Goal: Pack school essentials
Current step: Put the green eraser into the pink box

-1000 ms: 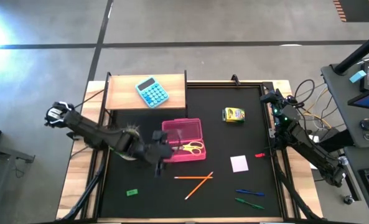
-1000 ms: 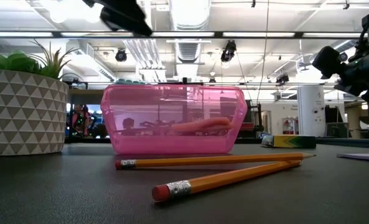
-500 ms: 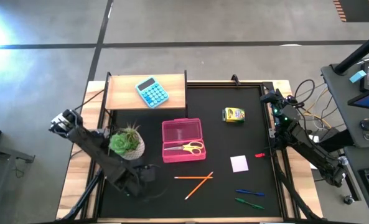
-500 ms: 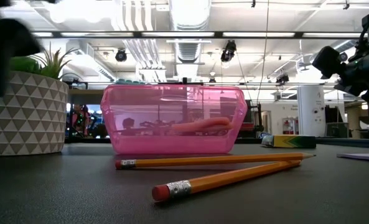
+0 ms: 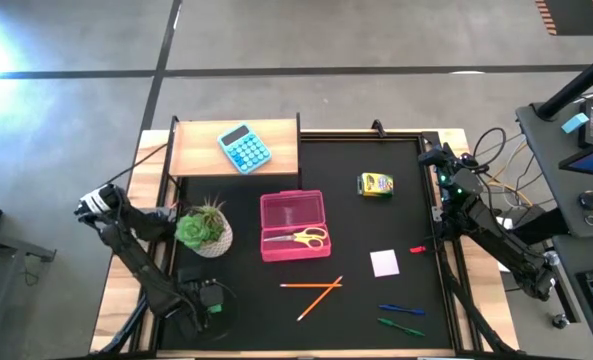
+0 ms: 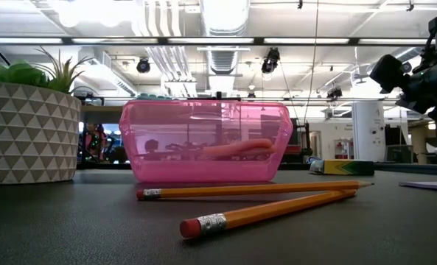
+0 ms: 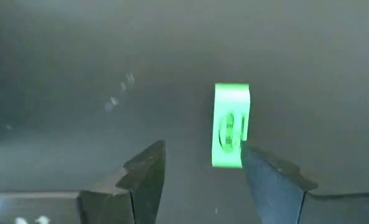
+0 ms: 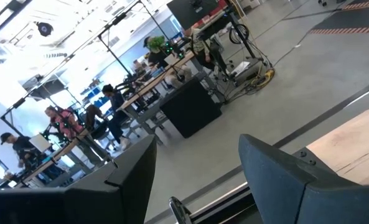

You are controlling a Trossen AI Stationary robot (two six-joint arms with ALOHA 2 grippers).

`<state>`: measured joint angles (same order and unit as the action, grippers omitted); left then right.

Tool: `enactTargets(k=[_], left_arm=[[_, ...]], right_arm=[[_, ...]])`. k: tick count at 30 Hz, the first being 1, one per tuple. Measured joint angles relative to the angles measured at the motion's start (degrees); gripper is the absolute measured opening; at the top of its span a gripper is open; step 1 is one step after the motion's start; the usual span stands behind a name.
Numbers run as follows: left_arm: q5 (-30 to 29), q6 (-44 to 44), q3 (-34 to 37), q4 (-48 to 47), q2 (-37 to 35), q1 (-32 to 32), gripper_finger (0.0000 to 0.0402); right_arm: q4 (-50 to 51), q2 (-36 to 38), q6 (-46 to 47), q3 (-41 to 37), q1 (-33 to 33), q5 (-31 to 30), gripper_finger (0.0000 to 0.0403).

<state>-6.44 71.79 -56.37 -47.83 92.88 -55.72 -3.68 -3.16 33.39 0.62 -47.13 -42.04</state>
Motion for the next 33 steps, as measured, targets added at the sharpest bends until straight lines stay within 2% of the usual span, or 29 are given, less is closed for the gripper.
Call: enactTargets(k=[3, 9, 17, 24, 33], left_arm=[[0.09, -0.09, 1.24, 1.95, 0.00, -0.92, 0.0192], [-0.16, -0.50, 5.34, 11.68, 0.00, -1.08, 0.0192], [-2.54, -0.12, 7.12, 13.22, -0.24, -1.13, 0.0186], [-6.03, -2.01, 7.29, 12.84, -0.09, -1.10, 0.0131], [-6.36, -2.25, 6.12, 12.12, -0.17, -0.73, 0.0062]], right_arm=[[0.00, 0.00, 0.00, -0.01, 0.00, 0.00, 0.0219], [0.00, 0.00, 0.00, -0.01, 0.00, 0.00, 0.0219], [0.00, 0.00, 0.02, 0.00, 0.00, -0.02, 0.0219], [0.00, 0.00, 0.00, 0.00, 0.00, 0.00, 0.0219], [0.00, 0.00, 0.00, -0.01, 0.00, 0.00, 0.0219]])
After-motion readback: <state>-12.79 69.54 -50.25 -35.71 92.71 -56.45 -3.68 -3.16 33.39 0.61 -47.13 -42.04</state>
